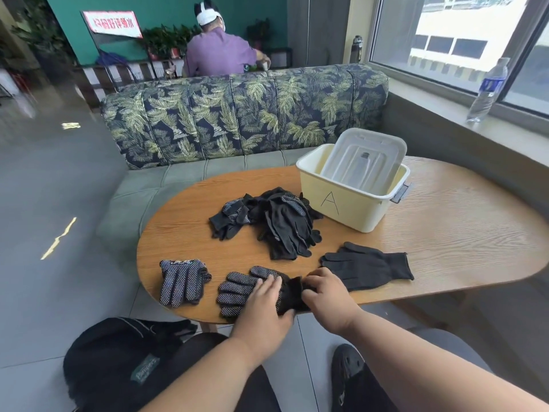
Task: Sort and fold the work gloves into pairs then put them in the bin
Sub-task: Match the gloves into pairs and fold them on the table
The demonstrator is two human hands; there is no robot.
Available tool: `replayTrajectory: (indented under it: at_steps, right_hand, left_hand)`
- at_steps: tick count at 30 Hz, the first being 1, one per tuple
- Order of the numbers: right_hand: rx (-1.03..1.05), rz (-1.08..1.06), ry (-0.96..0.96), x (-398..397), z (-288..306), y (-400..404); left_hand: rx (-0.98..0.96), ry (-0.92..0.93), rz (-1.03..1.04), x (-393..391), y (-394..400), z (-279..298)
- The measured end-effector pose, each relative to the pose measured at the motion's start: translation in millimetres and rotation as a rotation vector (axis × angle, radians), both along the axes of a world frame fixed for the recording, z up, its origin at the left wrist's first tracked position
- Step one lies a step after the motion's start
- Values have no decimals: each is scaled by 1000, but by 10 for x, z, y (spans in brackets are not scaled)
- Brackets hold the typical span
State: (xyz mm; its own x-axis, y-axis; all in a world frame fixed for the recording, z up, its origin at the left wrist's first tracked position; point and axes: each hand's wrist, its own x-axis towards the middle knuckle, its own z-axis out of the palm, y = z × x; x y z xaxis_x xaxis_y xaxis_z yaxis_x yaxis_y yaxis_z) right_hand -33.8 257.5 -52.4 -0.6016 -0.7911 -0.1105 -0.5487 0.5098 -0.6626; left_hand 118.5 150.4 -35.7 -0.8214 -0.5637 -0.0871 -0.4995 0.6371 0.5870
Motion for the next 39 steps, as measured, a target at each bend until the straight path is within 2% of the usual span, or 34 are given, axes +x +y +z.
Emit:
replayTrajectory:
  at_steps: [4, 8, 11, 21, 34, 39]
  right_hand:
    - [-52, -88, -29, 31, 27, -64]
    - [-10, -106, 90, 44, -57, -112]
    - [-14, -124, 97, 49, -48, -119]
    - [-26, -150, 116, 65, -6, -94]
    - [-47, -191, 120, 108, 19, -77]
    - [-62, -121, 137, 116, 16, -58]
  left_hand:
    - [-143, 77, 39, 117, -135, -24]
    - [-249, 70, 49, 308, -266, -75]
    - [-297, 53, 82, 445, -378, -153]
    - [-306, 153, 32, 491, -435, -204]
    - [-265, 138, -35, 533, -408, -265]
    - [-293, 238, 21, 515, -484, -313]
